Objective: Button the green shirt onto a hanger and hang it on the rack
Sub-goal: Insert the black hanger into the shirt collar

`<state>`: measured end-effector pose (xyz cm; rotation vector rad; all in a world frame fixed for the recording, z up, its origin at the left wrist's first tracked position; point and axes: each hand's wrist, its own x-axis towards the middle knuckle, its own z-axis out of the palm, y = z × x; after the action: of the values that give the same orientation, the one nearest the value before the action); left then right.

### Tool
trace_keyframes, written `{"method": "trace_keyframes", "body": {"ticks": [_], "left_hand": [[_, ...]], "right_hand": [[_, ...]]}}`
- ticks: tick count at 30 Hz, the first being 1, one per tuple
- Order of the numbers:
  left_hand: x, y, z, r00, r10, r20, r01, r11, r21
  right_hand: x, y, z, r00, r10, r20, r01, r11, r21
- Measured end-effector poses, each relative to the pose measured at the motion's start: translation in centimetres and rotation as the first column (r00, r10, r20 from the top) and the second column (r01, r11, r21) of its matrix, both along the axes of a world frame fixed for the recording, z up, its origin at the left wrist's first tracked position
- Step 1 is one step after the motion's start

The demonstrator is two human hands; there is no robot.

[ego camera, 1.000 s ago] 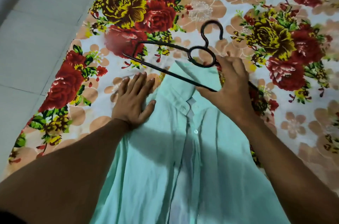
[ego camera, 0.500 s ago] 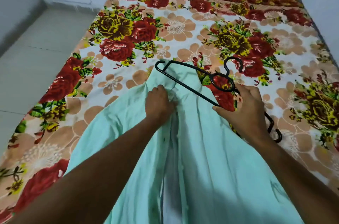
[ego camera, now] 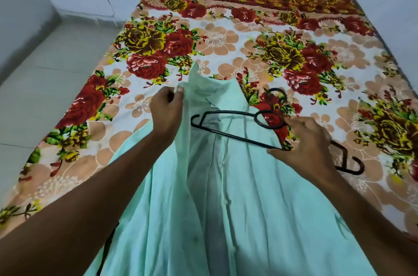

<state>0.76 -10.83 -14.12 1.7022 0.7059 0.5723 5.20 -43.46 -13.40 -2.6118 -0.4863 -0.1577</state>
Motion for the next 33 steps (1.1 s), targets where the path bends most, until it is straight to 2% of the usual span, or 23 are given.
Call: {"method": "trace_keyframes", "body": {"ticks": [6, 9, 11, 14, 17, 20, 21, 26, 30, 33], "left_hand": [[0.4, -1.8, 0.6, 0.933, -0.348, -0.092, 0.348, 0.937, -0.017], [0.9, -1.7, 0.7, 0.838, -0.523, -0.159, 0.522, 0.852, -0.048], [0.9, -1.9, 0.3, 0.758, -0.598, -0.26, 0.635, 0.768, 0.083], [1.2, -1.6, -0.6, 0.737, -0.555, -0.384, 0.675, 0.607, 0.419], [2.6, -1.2, -0.3, 0.707, -0.474, -0.524, 0.707, 0.471, 0.527], [4.1, -1.3, 0.0, 0.643, -0.41, -0.647, 0.76, 0.239, 0.605], [4.5, -1.2, -0.2, 0.63, -0.389, -0.672, 0.77, 0.195, 0.608], [5.7, -0.4, -0.5, 0.591, -0.267, -0.761, 0.802, 0.093, 0.59], [5.3, 0.3, -1.1, 0.541, -0.263, -0.799, 0.841, 0.142, 0.522], [5.4, 1.2, -1.3, 0.546, -0.26, -0.796, 0.837, 0.118, 0.535]], "right_hand": [[2.1, 9.8, -0.7, 0.975, 0.201, -0.091, -0.199, 0.98, 0.028], [3.4, 13.2, -1.2, 0.957, 0.268, -0.11, -0.266, 0.963, 0.03], [3.9, 13.5, -1.8, 0.952, 0.281, -0.122, -0.279, 0.96, 0.029], [4.3, 13.1, -2.7, 0.955, 0.272, -0.116, -0.269, 0.962, 0.04], [4.9, 13.0, -2.9, 0.964, 0.249, -0.093, -0.244, 0.968, 0.063], [5.1, 12.8, -3.0, 0.967, 0.246, -0.07, -0.239, 0.966, 0.102], [5.1, 12.9, -3.1, 0.965, 0.252, -0.07, -0.243, 0.964, 0.109], [4.6, 12.7, -4.3, 0.97, 0.245, -0.004, -0.244, 0.967, 0.069], [4.4, 11.7, -5.6, 0.985, 0.172, -0.011, -0.172, 0.985, 0.014], [5.4, 11.9, -5.6, 0.987, 0.153, -0.051, -0.15, 0.987, 0.054]]}}
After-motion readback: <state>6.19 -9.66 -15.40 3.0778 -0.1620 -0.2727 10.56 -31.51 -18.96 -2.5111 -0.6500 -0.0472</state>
